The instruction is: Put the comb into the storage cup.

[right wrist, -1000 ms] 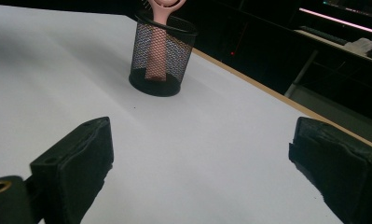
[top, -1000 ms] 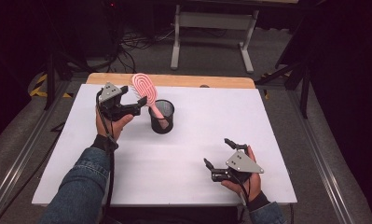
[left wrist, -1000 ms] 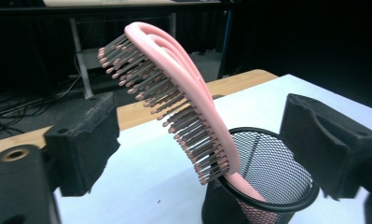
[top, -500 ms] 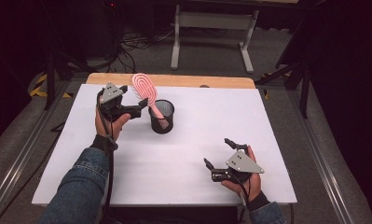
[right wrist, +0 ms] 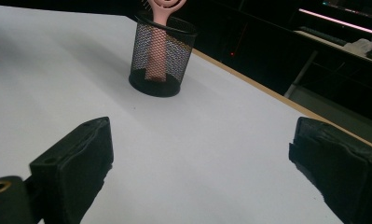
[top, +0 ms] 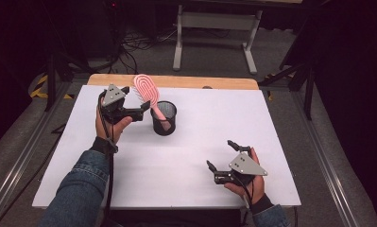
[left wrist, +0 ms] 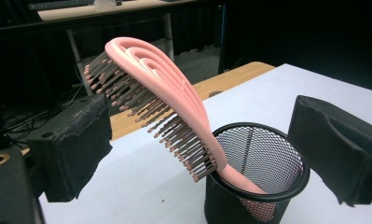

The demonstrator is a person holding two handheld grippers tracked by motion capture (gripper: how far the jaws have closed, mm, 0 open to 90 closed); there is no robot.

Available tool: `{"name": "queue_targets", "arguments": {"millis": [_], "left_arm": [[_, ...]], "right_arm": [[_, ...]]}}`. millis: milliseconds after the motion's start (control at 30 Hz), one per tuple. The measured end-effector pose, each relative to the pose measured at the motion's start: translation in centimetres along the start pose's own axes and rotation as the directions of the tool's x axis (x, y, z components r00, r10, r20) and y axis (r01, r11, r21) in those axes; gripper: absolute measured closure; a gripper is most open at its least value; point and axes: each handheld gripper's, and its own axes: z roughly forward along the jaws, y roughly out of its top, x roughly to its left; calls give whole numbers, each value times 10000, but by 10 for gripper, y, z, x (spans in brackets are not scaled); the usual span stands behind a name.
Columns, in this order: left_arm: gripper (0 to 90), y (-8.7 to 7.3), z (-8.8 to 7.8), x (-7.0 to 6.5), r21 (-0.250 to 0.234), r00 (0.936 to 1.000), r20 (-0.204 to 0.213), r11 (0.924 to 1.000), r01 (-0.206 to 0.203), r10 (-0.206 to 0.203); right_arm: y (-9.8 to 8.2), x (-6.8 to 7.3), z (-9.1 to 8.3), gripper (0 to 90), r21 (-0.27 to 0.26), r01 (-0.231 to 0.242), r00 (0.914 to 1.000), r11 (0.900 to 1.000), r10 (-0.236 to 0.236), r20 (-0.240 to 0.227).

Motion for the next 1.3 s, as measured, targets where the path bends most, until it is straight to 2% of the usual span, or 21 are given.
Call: {"name": "queue_targets", "arguments": {"millis": [667,1300], "left_arm": [[74,5,-12,-4,-81,9975,178,9977,-678,679],[73,13,-20,-23,-275,9888,510,9899,-1388,1400]], "right_arm": [[0,0,0,62,-6,-5,10000,10000,5,24],[0,-1,0,62,-16,-28,10000,10000,28,71]]}}
